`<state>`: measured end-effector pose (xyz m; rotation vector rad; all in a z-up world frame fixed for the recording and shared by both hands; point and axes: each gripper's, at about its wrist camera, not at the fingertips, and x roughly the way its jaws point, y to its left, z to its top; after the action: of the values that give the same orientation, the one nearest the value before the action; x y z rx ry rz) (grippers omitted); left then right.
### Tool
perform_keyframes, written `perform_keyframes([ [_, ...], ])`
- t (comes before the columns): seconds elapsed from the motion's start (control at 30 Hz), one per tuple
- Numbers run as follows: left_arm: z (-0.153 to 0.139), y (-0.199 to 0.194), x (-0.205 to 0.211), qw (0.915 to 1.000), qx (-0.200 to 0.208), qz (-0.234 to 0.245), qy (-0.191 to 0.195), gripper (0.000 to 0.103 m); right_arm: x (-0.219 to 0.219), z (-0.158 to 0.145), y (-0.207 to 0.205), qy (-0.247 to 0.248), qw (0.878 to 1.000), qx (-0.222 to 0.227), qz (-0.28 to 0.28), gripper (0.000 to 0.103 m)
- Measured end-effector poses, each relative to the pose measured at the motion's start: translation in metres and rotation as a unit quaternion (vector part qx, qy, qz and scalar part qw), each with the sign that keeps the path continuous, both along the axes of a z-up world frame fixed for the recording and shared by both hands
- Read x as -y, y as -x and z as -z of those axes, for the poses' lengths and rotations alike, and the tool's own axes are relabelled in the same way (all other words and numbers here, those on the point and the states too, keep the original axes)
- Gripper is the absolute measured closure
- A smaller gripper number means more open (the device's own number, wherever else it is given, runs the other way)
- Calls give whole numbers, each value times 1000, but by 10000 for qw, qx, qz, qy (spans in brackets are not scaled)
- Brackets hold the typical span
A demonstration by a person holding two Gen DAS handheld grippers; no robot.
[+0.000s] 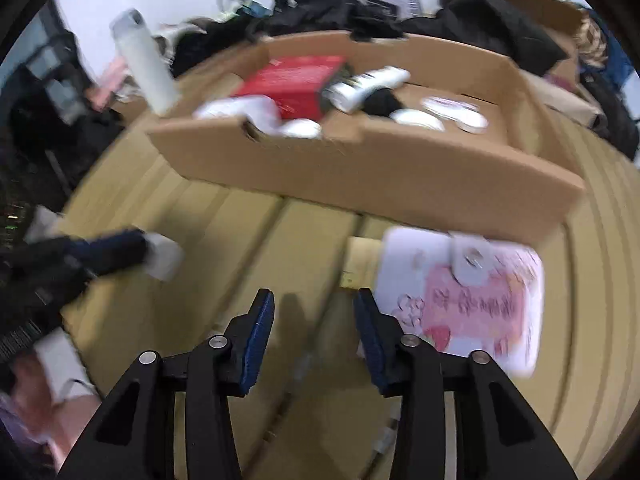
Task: Organize objects
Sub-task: 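Grasp the white round item with the left tool while the right tool grasps the yellow block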
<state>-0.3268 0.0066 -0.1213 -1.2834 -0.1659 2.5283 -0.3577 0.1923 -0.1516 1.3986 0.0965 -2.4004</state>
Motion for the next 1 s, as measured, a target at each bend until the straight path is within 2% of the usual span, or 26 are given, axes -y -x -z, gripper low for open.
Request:
perform_keyframes([
  [0.07, 5, -1, 2, 9999, 55, 24, -145, 97, -11, 4, -4, -206, 9993, -6, 326, 59],
  [0.13, 11, -2, 5, 9999, 108, 19, -129, 96, -20, 4, -4, -26, 9990, 4, 441, 59],
  [0.17, 14, -1, 6, 9998, 159, 8, -102, 90, -23, 3, -2, 50, 9988, 32, 491, 59],
  [0.2, 17, 0, 7, 9997, 215, 8, -95, 76, -26, 3, 0, 97, 9986, 50, 513, 59],
  [0.27, 20, -4, 14, 9997, 248, -73, -43, 61, -31, -3, 1, 243, 9983, -10, 530, 59],
  [0.3, 19, -7, 19, 9998, 180, -102, -65, 58, -34, -5, 1, 282, 9981, -64, 548, 59],
  [0.37, 21, -11, 26, 9997, 174, -114, -150, 54, -35, -7, 5, 227, 9984, -102, 509, 59],
  [0.47, 25, -13, 29, 9995, 221, -132, -189, 54, -34, 1, 14, -75, 9984, -101, 551, 58],
  [0.53, 27, -13, 26, 9996, 233, -64, -168, 54, -35, 6, 20, 66, 9985, -97, 529, 58],
  [0.6, 31, -11, 21, 9995, 307, -10, -78, 54, -33, 6, 23, -46, 9981, -275, 547, 58],
  [0.7, 35, -7, 17, 9991, 411, -106, 85, 58, -28, 6, 26, -219, 9971, -394, 608, 65],
  [0.73, 34, -6, 15, 9989, 430, -149, 127, 60, -27, 7, 26, -287, 9965, -430, 652, 76],
  [0.8, 36, -2, 9, 9982, 540, -204, 159, 90, -29, 8, 24, -297, 9954, -468, 777, 80],
  [0.83, 36, -1, 7, 9978, 580, -234, 224, 98, -31, 8, 22, -238, 9953, -460, 817, 80],
  [0.9, 37, 1, 3, 9971, 622, -304, 312, 99, -33, 8, 18, -191, 9954, -414, 840, 80],
  [1.0, 37, 3, 3, 9967, 644, -432, 233, 103, -32, 2, 2, -207, 9954, -457, 811, 80],
])
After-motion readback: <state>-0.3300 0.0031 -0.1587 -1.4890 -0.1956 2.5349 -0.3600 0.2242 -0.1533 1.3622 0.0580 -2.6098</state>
